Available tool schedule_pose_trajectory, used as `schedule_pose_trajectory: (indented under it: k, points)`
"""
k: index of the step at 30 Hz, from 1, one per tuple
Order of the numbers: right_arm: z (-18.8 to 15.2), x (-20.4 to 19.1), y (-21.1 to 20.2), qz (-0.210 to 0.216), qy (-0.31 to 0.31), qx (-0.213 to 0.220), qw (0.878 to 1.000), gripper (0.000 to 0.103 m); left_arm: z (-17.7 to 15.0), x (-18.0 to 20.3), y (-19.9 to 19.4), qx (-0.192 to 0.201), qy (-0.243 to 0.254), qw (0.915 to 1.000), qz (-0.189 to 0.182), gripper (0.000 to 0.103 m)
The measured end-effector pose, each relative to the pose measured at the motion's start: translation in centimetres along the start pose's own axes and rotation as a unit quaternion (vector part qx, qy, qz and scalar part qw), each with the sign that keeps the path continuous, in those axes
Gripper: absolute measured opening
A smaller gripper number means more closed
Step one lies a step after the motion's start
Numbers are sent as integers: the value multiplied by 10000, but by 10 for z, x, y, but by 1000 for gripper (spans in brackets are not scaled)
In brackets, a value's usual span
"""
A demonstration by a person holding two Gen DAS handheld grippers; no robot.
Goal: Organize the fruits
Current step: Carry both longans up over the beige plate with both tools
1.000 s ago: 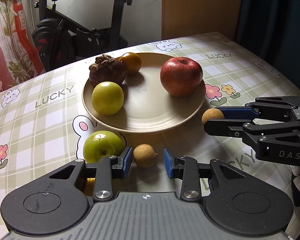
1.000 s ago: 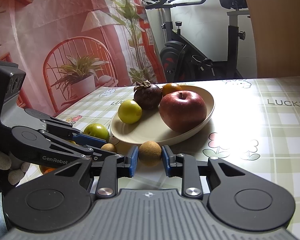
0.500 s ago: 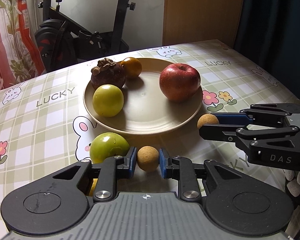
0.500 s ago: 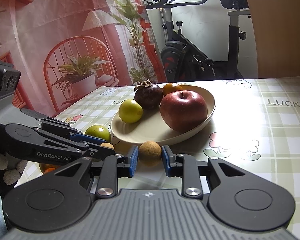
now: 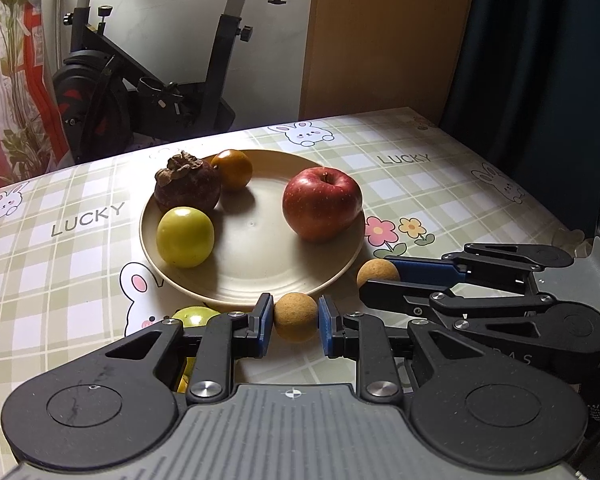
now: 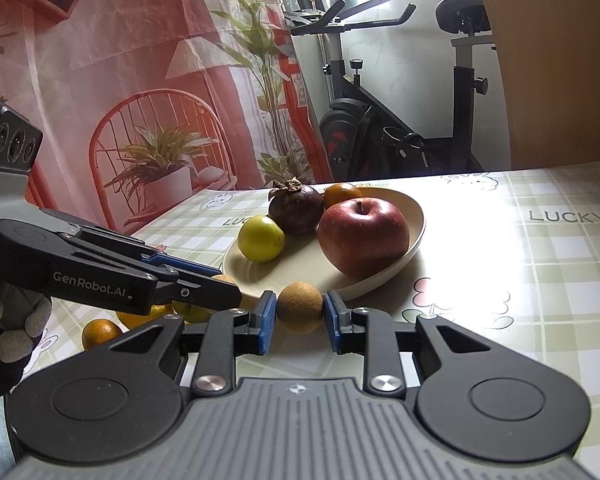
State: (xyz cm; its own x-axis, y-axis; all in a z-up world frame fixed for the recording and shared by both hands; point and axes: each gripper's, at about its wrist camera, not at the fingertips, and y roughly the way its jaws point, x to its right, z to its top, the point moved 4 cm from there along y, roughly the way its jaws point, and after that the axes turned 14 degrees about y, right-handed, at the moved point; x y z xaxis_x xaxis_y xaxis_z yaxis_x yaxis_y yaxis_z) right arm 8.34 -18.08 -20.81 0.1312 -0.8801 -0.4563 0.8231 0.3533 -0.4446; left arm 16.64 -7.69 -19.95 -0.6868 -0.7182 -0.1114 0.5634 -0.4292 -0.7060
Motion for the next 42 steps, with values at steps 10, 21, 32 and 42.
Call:
schedule_pose_trajectory:
  k: [10,21,32,42]
  points:
    - [27,-3,-12,-284,112,278,9991,28,38,-12,-17,440,-152,9988,-150,26]
    - [95,-9,-9,-524,-147,685,9962,29,80,-36,-30,1055,-382,9936,-97,26]
    - [107,12,79,-766,-553,-158,9954,28,85,-69,65,99,-1104,9934,-288,26]
    - [101,49,116,-656,-160,-633,9957,29,79,-70,104,-136,-835,9960,-275,26]
